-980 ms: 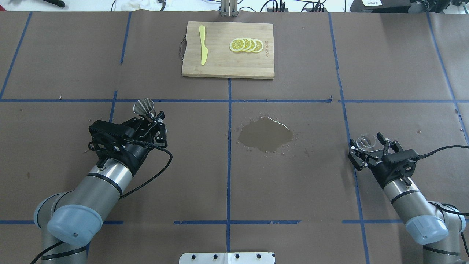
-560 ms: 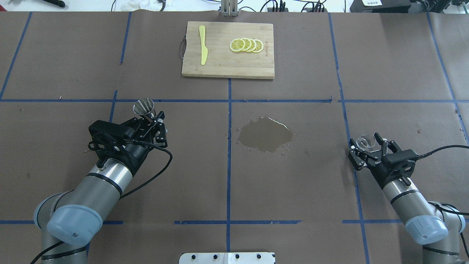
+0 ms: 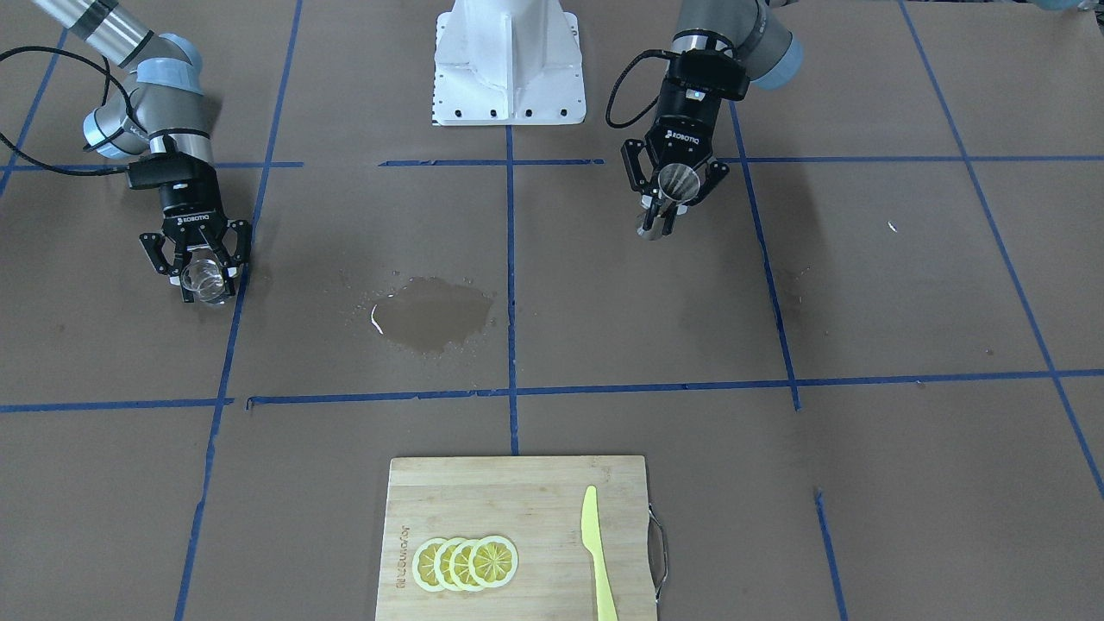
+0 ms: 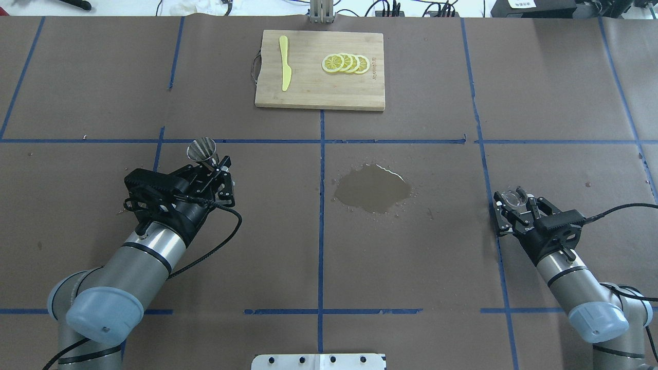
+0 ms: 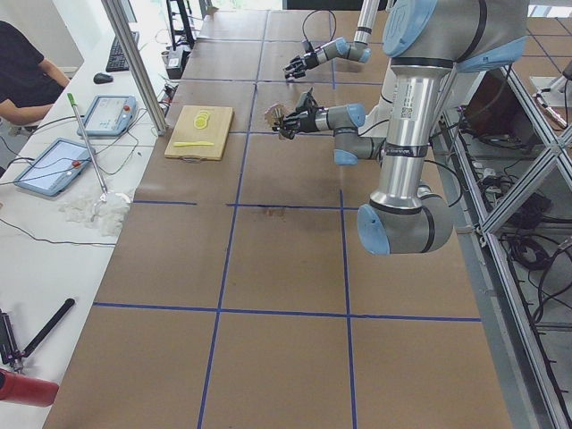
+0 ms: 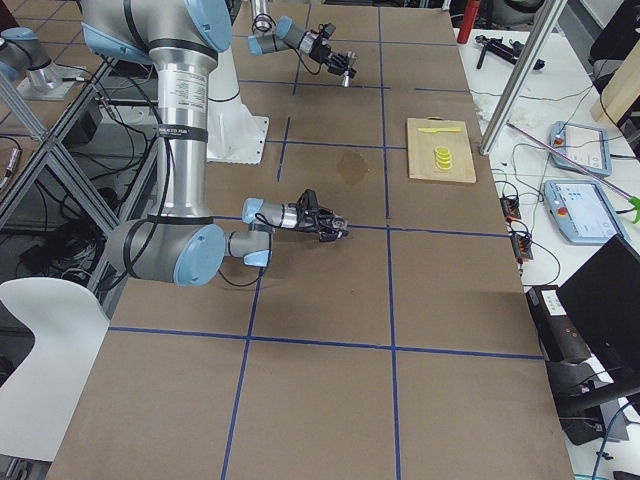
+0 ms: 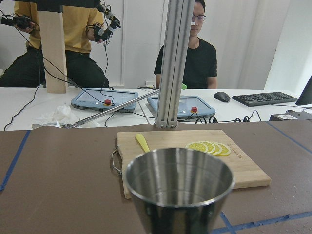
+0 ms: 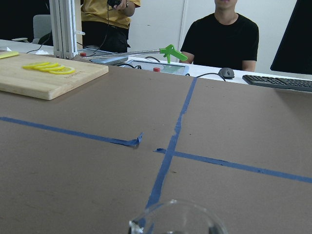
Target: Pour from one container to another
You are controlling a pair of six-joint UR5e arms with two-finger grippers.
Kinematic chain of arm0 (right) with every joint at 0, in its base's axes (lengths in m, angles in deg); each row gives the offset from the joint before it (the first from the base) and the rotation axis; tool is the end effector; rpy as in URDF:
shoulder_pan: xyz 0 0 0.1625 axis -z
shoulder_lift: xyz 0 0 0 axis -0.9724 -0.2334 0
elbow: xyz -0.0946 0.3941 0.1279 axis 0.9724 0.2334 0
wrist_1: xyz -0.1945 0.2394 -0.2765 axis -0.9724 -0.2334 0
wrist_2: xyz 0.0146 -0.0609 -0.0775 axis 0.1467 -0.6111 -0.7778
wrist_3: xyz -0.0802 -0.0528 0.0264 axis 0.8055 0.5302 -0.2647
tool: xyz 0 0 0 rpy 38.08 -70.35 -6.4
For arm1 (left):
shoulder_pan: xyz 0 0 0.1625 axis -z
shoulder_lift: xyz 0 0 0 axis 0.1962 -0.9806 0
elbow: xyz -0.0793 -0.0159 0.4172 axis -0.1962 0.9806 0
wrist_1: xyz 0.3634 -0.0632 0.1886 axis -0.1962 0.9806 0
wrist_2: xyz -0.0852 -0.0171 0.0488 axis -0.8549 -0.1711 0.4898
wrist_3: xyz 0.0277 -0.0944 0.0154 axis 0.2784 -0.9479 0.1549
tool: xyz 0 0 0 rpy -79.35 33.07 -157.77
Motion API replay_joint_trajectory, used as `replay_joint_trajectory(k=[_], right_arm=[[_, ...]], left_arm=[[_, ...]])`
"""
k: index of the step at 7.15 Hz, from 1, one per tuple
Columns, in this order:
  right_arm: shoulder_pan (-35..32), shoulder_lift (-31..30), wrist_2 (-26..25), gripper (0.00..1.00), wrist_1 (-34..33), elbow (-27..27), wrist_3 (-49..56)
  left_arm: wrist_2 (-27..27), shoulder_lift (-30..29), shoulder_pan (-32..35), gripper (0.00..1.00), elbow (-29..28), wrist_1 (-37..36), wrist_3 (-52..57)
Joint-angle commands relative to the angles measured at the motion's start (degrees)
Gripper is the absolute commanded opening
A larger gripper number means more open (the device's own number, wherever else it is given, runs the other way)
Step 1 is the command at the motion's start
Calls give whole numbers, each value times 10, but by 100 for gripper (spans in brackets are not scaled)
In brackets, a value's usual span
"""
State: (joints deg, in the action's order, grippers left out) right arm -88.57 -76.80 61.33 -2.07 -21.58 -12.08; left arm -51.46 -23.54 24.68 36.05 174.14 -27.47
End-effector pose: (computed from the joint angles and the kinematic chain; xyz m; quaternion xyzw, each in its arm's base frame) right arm -0.3869 -0.3010 0.5811 0.5482 -0.3256 0.1042 0.7633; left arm 0.4446 -0.3197 0.2851 0.5322 0.4206 -0.1360 0.7220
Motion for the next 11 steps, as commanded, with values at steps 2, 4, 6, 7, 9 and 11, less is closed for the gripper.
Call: replay_joint_trajectory(k=[2, 4, 6, 7, 9, 11], right_arm=[[-12, -6, 40, 0, 0, -17, 5], [-34, -12, 74, 0, 3, -71, 6], [-72, -10, 125, 0, -3, -93, 74], [-94, -4, 162, 0, -3, -111, 176], [-111, 42, 198, 0, -42, -127, 246], [-118, 102, 246, 0, -150, -198, 271]], left_arm=[[0, 0, 0, 0, 0, 0, 0], [0, -1, 0, 0, 1, 0, 0], [0, -5, -3, 0, 0, 1, 0], [-1, -10, -7, 0, -1, 1, 0], [-1, -68, -8, 0, -44, -1, 0], [-1, -90, -11, 0, -62, -3, 10]])
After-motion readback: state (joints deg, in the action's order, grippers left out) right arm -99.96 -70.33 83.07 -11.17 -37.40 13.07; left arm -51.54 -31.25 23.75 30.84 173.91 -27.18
